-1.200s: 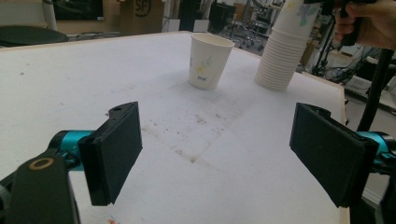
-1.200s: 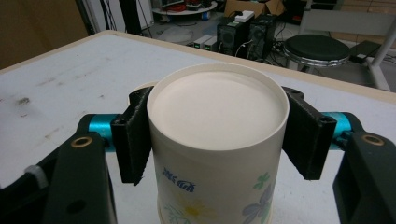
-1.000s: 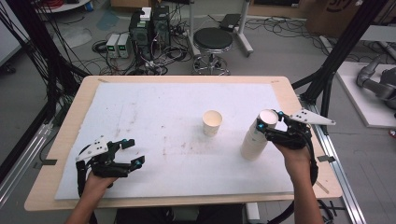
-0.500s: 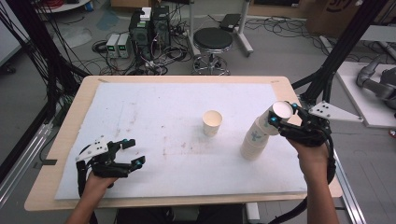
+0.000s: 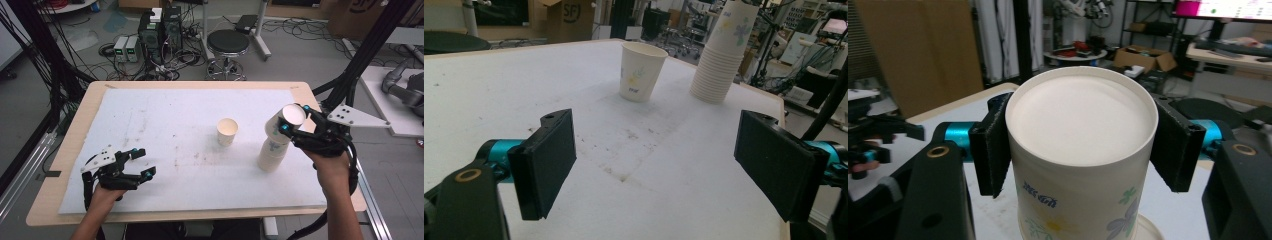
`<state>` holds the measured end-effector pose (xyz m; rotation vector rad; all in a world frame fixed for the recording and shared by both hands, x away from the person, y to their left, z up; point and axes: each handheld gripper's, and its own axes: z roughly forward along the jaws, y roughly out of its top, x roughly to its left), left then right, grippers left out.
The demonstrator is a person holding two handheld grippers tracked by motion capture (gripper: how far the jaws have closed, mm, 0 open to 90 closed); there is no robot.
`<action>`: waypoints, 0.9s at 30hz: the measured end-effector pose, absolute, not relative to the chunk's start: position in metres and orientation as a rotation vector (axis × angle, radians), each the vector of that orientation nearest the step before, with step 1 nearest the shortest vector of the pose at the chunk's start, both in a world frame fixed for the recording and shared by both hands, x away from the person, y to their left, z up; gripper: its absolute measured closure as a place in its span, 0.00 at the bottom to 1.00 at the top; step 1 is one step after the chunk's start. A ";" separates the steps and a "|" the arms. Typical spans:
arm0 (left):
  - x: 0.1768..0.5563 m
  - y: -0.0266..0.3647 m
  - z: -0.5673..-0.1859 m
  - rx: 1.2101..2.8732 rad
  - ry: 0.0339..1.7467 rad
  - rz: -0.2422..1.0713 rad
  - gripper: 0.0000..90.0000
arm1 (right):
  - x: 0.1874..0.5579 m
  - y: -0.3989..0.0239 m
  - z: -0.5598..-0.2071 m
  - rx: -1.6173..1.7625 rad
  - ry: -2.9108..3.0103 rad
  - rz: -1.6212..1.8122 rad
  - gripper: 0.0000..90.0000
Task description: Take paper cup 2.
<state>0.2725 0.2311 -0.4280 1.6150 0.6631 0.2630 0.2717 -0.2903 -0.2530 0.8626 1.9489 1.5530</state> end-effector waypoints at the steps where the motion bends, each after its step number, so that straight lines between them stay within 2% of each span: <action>1: 0.272 0.231 -0.428 1.614 0.663 0.262 0.19 | 0.272 -0.286 -0.253 0.857 1.967 1.559 0.39; 12: 0.272 0.233 -0.428 1.608 0.663 0.266 0.19 | 0.281 -0.237 -0.275 0.717 2.135 1.610 0.39; 27: 0.270 0.231 -0.428 1.589 0.644 0.280 0.17 | 0.284 -0.203 -0.349 0.660 2.284 1.569 0.39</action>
